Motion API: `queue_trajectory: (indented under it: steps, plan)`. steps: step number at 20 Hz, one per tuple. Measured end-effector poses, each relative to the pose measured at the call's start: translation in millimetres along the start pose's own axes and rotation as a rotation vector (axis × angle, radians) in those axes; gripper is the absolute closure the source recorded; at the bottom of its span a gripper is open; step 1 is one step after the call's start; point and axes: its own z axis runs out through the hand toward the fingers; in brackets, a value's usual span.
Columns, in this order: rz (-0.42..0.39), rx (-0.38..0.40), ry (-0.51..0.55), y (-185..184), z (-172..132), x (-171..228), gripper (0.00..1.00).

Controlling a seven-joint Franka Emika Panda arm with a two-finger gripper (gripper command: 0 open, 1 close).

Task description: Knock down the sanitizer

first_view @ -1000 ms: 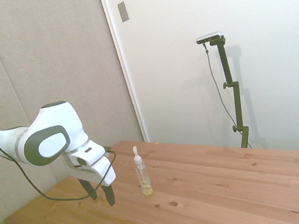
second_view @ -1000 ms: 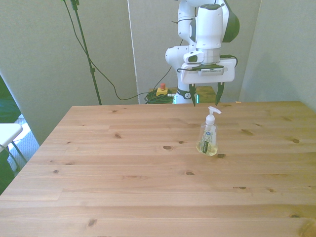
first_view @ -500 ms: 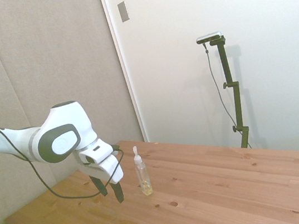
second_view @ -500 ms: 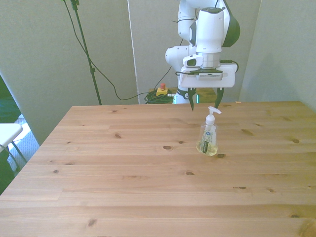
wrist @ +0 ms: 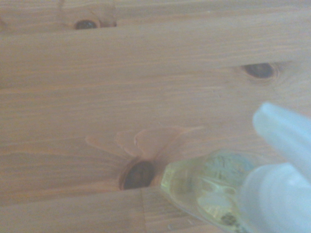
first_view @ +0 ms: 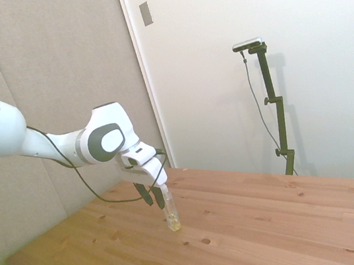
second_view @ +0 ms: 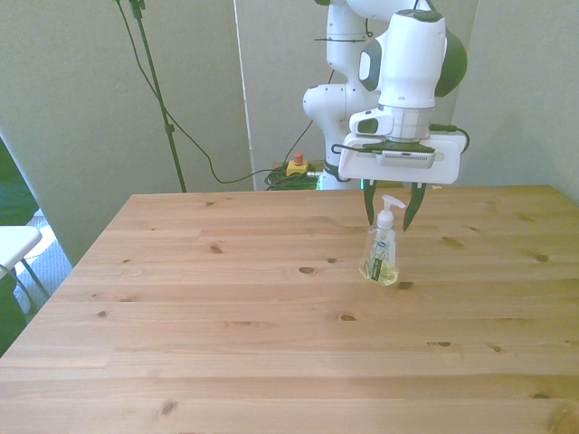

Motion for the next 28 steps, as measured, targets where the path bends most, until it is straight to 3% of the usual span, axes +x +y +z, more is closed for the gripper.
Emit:
queue_trajectory:
  steps: [8,28]
  plan:
    - [0.019,-0.018,0.009,-25,4,18,1.0]
    - [0.163,-0.009,0.073,-54,29,102,1.0]
